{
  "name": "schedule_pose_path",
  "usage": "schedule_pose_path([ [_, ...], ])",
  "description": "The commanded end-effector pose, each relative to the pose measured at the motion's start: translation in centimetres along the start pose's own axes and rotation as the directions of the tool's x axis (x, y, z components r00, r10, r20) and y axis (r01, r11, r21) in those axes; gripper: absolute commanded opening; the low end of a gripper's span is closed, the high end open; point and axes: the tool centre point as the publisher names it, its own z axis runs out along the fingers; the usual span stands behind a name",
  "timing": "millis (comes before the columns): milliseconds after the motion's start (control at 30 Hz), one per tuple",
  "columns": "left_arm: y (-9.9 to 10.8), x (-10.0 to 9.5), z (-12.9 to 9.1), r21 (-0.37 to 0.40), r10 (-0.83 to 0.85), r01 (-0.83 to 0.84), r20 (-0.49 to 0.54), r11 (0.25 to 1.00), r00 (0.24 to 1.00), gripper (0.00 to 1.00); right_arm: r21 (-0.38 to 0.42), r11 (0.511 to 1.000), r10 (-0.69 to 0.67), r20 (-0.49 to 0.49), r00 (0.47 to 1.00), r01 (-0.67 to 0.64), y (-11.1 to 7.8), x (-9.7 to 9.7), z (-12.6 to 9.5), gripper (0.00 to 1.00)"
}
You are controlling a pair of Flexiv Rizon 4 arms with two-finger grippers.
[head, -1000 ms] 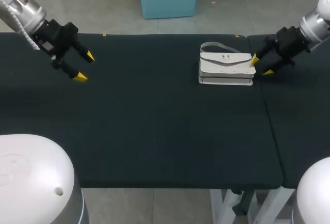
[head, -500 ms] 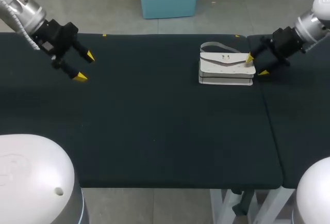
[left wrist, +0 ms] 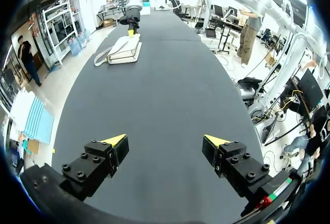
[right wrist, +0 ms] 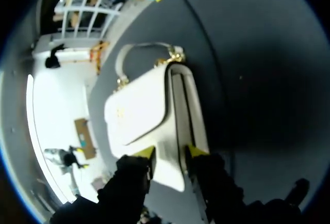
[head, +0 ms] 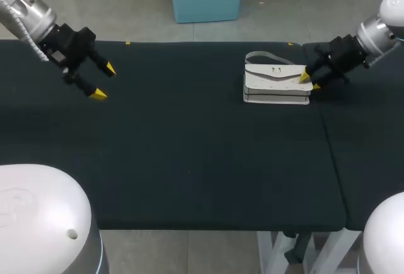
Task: Pick up the bag, open it, inspect its contents, close it, and place it on the opposite side
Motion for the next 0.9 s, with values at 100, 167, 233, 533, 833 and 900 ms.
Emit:
schedule_pose_path([
  [100,0.1,0.0,0.1,0.002,0.001,-0.001,0.001,1.000,1.000,1.00,0.009,1.000,-0.005,-0.007,1.000,0.006,0.0,0.3,0.1,0.00],
  [167,0.1,0.0,0.1,0.002,0.001,-0.001,0.001,1.000,1.000,1.00,0.012,1.000,-0.009,-0.014,1.000,0.010,-0.3,0.5,0.2,0.00],
  [233,0.1,0.0,0.1,0.002,0.001,-0.001,0.001,1.000,1.000,1.00,0.016,1.000,-0.016,-0.030,0.999,0.017,-0.8,0.7,0.5,0.00],
  [533,0.1,0.0,0.1,0.002,0.001,-0.001,0.001,1.000,1.000,1.00,0.082,0.995,-0.038,-0.119,0.992,0.048,-4.5,3.1,3.5,0.00],
  [833,0.1,0.0,0.1,0.002,0.001,-0.001,0.001,1.000,1.000,1.00,0.082,0.995,-0.038,-0.119,0.992,0.048,-4.5,3.1,3.5,0.00],
  [900,0.1,0.0,0.1,0.002,0.001,-0.001,0.001,1.000,1.000,1.00,0.082,0.995,-0.038,-0.119,0.992,0.048,-4.5,3.1,3.5,0.00],
])
